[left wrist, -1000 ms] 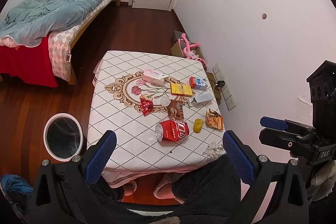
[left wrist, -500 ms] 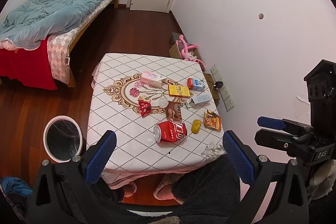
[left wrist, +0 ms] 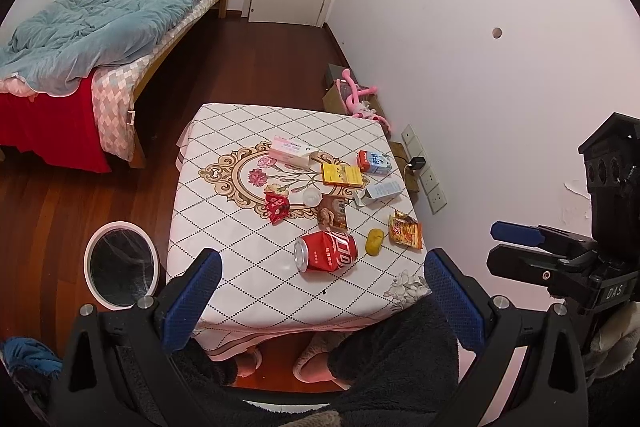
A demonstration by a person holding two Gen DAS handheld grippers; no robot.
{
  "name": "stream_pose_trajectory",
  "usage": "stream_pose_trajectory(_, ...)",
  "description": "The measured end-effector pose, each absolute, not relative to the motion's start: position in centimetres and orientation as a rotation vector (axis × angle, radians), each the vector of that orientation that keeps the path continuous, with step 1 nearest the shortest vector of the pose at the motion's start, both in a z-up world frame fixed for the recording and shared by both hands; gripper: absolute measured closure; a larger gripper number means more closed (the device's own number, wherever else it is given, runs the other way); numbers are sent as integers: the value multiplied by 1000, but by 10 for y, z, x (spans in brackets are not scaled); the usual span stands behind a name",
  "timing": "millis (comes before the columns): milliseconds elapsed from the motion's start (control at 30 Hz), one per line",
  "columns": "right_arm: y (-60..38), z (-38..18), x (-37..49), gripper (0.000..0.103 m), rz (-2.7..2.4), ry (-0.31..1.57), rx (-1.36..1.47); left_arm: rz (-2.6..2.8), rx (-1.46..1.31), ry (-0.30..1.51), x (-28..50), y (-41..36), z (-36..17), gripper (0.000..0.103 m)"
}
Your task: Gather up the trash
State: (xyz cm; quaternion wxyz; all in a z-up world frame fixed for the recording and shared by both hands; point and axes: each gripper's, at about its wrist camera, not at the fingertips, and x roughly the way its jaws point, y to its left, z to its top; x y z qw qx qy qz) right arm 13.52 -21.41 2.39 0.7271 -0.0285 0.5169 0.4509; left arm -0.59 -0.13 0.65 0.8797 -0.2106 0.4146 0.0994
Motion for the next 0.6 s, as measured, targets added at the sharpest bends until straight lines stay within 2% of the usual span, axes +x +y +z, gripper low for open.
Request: stream_pose_trajectory(600, -217, 19, 134, 0, 993, 1139, -57, 199, -433, 866, -7, -6, 6, 0)
